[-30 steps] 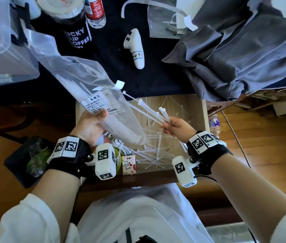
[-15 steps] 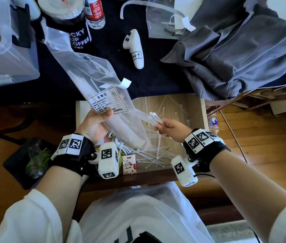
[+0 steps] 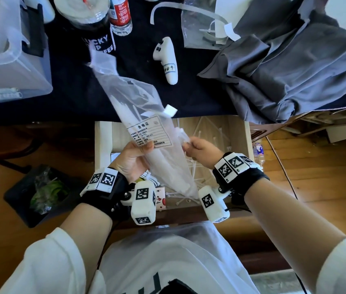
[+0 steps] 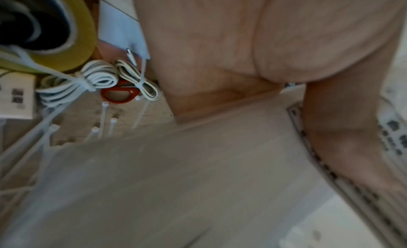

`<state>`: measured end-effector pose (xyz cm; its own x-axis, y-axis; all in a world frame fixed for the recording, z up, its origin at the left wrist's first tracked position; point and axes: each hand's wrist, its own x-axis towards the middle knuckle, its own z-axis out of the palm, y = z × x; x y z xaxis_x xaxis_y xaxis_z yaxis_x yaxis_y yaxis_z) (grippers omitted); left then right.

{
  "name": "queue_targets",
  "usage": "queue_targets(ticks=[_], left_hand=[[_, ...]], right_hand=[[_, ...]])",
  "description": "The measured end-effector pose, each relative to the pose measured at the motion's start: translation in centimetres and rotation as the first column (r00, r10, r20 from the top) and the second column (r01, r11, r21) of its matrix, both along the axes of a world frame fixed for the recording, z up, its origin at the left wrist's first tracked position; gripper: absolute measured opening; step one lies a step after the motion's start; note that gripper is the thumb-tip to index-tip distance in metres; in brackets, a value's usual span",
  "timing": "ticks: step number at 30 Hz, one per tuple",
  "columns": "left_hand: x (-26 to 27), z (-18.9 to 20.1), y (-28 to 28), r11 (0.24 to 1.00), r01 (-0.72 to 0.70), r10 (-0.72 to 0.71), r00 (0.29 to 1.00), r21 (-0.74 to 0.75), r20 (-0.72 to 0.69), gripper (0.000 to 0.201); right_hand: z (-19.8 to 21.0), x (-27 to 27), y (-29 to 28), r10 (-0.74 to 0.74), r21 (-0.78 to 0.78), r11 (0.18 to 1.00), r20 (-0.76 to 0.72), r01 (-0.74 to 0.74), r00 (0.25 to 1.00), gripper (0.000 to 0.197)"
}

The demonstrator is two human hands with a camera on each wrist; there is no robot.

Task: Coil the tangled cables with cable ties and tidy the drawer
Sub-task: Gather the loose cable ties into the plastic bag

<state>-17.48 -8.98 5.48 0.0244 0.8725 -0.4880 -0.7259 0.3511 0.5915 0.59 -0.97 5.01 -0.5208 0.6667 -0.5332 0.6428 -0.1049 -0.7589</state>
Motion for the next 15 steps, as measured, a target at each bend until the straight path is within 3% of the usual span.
queue_targets(ticks=[2,5,7,12,15], left_hand=[[-0.6,0.6,-0.3,1.000,-0.013,0.014,1.000,-0.018,0.025,0.105],[-1.1,1.7,-0.4,0.999,0.047,-0.046,0.995,-0.006,0.089,0.121],[-1.2,2.2,-0.3,0.996,0.075,-0.080,0.985,0.037,0.153,0.121],[-1.4,2.4,0.5,0.995,0.036,-0.048,0.991,0.097,0.127,0.099],[-1.4,1.9,0.6,0.995,0.055,-0.063,0.993,0.085,0.096,0.103]], right_hand=[[0.3,0.3,0.4,-0.095,0.018,0.995,-0.065,0.096,0.993,0.027],[0.7,0.4,0.9,-0.079,0.069,0.994,-0.139,0.090,0.987,0.029],[1.1,0.1,1.0,-0.010,0.120,0.993,-0.105,0.023,0.994,0.029],[1.4,-0.2,0.9,0.119,0.150,0.979,0.111,-0.135,0.987,0.025],[1.5,-0.9,0.6,0.167,0.166,0.967,0.144,-0.191,0.975,0.022]])
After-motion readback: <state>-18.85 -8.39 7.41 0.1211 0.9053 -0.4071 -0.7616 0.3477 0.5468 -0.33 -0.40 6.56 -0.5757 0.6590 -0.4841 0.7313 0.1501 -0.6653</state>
